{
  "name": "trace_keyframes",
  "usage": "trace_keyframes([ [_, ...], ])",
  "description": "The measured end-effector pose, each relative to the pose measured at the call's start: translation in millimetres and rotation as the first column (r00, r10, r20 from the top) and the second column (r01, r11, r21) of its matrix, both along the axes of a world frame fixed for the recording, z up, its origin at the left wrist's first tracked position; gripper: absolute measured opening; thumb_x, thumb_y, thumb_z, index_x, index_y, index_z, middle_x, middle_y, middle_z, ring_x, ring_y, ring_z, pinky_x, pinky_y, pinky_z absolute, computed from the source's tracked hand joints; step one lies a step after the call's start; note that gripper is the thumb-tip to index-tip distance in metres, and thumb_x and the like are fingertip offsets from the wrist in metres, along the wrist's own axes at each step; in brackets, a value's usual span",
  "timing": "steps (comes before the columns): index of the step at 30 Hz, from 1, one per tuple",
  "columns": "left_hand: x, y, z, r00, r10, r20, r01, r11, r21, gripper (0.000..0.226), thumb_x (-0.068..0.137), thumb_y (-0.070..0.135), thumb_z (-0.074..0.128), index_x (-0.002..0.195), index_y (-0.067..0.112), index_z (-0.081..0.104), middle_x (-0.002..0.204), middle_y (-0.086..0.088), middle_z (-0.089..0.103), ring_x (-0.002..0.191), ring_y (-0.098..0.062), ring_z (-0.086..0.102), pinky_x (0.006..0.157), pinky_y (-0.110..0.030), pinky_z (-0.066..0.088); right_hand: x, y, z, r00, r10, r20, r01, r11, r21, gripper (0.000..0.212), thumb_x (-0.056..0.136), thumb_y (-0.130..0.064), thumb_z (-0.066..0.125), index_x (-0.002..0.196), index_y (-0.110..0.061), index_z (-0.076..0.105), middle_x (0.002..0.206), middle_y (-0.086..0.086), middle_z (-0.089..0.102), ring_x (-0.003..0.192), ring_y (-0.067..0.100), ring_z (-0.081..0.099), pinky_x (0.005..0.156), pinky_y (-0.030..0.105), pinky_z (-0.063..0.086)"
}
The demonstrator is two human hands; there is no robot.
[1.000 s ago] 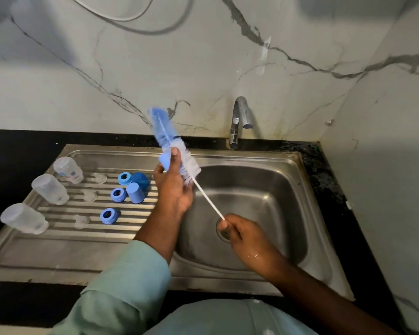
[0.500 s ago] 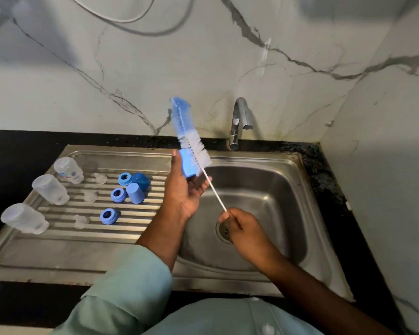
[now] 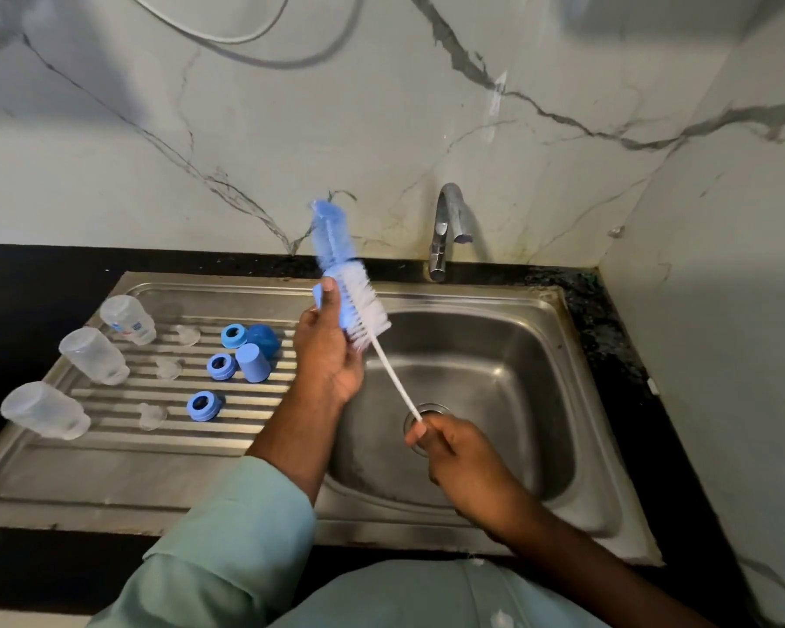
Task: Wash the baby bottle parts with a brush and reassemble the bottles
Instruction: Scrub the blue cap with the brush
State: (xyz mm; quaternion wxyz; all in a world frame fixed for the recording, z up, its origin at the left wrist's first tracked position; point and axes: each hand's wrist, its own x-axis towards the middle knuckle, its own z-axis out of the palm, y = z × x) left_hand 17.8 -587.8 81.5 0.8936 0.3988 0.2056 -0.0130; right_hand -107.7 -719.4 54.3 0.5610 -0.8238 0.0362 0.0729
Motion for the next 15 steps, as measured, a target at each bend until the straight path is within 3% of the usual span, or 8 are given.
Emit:
trace_keyframes([
  [3, -8, -16, -6, 0.995, -0.096, -0.015, 0.097, 0.988, 0.118, 0.054, 0.076, 0.048, 0.065, 0.115, 0.01, 0.061, 0.1, -0.011, 0.069, 0.079, -0.021, 0.065, 0.065, -0.035, 0.059, 21, 1, 4, 0.982, -0.187, -0.041, 0.189, 0.979, 0.073, 0.027, 0.096, -0.009, 0.043, 0.08, -0.013, 0.064, 0.04, -0.009, 0.043, 0.029, 0.004, 0.036, 0.033, 0.01, 0.023],
  [5, 2, -7, -2, 0.999, -0.044, -0.018, 0.045, 0.994, 0.095, 0.048, 0.085, 0.053, 0.058, 0.11, 0.012, 0.064, 0.096, -0.01, 0.071, 0.076, -0.021, 0.066, 0.063, -0.032, 0.055, 17, -2, 3, 0.994, -0.112, 0.002, 0.112, 0.993, 0.026, 0.027, 0.096, -0.008, 0.045, 0.079, -0.016, 0.064, 0.043, -0.016, 0.049, 0.036, 0.0, 0.044, 0.041, 0.007, 0.028],
  [8, 15, 7, 6, 0.997, 0.023, -0.08, -0.022, 1.0, 0.012, 0.043, 0.102, 0.051, 0.037, 0.098, 0.019, 0.065, 0.08, -0.004, 0.073, 0.072, -0.019, 0.067, 0.072, -0.036, 0.055, -4, 1, -1, 0.998, 0.062, -0.01, -0.062, 0.997, -0.05, 0.03, 0.097, -0.007, 0.045, 0.076, -0.024, 0.058, 0.048, -0.026, 0.052, 0.048, -0.005, 0.05, 0.052, 0.008, 0.03],
  [10, 11, -4, 2, 0.998, -0.02, -0.063, 0.029, 0.989, 0.145, 0.049, 0.101, 0.056, 0.033, 0.098, 0.02, 0.065, 0.072, -0.002, 0.071, 0.062, -0.017, 0.063, 0.058, -0.028, 0.052, 6, 4, -6, 1.0, -0.017, -0.007, 0.017, 0.999, -0.039, 0.031, 0.097, -0.009, 0.046, 0.074, -0.026, 0.058, 0.051, -0.026, 0.053, 0.048, -0.005, 0.049, 0.054, 0.014, 0.032],
  [11, 8, -10, -2, 0.998, -0.035, -0.06, 0.046, 0.981, 0.191, 0.053, 0.098, 0.062, 0.034, 0.101, 0.019, 0.066, 0.073, -0.004, 0.071, 0.059, -0.016, 0.062, 0.052, -0.024, 0.049, 12, 4, -6, 0.998, -0.059, 0.002, 0.059, 0.997, -0.049, 0.032, 0.097, -0.01, 0.046, 0.074, -0.028, 0.058, 0.053, -0.027, 0.054, 0.049, -0.006, 0.05, 0.055, 0.015, 0.033],
  [13, 8, -10, -2, 0.998, -0.044, -0.046, 0.053, 0.978, 0.203, 0.054, 0.091, 0.065, 0.044, 0.103, 0.018, 0.067, 0.082, -0.006, 0.071, 0.063, -0.018, 0.064, 0.053, -0.026, 0.052, 15, 2, -4, 0.998, -0.06, -0.006, 0.059, 0.997, -0.058, 0.032, 0.097, -0.01, 0.046, 0.073, -0.029, 0.058, 0.053, -0.028, 0.054, 0.05, -0.007, 0.051, 0.054, 0.013, 0.032],
  [15, 14, 1, 5, 0.999, -0.041, 0.014, 0.04, 0.996, 0.083, 0.035, 0.088, 0.051, 0.061, 0.097, 0.018, 0.065, 0.087, -0.006, 0.07, 0.072, -0.019, 0.066, 0.057, -0.033, 0.056, 3, -3, -1, 1.0, 0.026, 0.001, -0.026, 0.997, -0.076, 0.032, 0.098, -0.009, 0.046, 0.075, -0.028, 0.057, 0.05, -0.029, 0.053, 0.049, -0.007, 0.051, 0.052, 0.009, 0.029],
])
